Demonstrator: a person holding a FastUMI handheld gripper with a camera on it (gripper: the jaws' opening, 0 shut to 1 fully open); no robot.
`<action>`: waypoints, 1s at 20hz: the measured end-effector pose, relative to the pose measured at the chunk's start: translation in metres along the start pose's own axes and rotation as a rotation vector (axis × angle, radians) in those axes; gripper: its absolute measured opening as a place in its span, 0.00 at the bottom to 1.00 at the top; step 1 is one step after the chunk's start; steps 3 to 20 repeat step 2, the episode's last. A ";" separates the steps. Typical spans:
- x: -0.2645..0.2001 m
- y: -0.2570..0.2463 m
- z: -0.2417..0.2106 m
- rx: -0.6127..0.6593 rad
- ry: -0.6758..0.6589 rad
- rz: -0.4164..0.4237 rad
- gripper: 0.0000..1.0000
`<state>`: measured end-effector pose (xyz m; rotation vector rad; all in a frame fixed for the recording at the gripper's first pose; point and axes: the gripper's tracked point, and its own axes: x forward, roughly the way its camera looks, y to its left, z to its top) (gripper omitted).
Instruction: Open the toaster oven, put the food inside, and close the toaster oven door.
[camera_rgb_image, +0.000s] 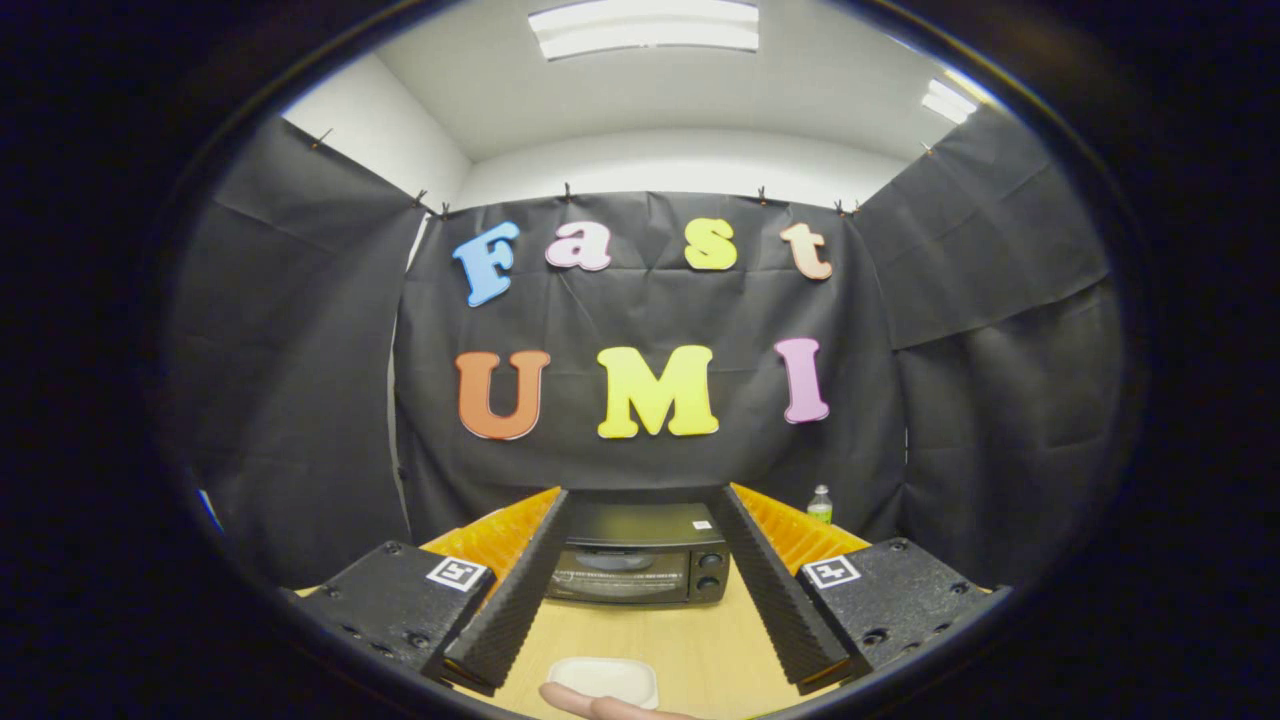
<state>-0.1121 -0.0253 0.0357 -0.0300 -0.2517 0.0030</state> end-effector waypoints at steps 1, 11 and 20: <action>0.001 0.000 0.001 0.001 0.002 0.002 0.99; 0.002 0.002 0.002 0.004 0.003 0.004 0.99; 0.002 0.002 0.002 0.004 0.003 0.004 0.99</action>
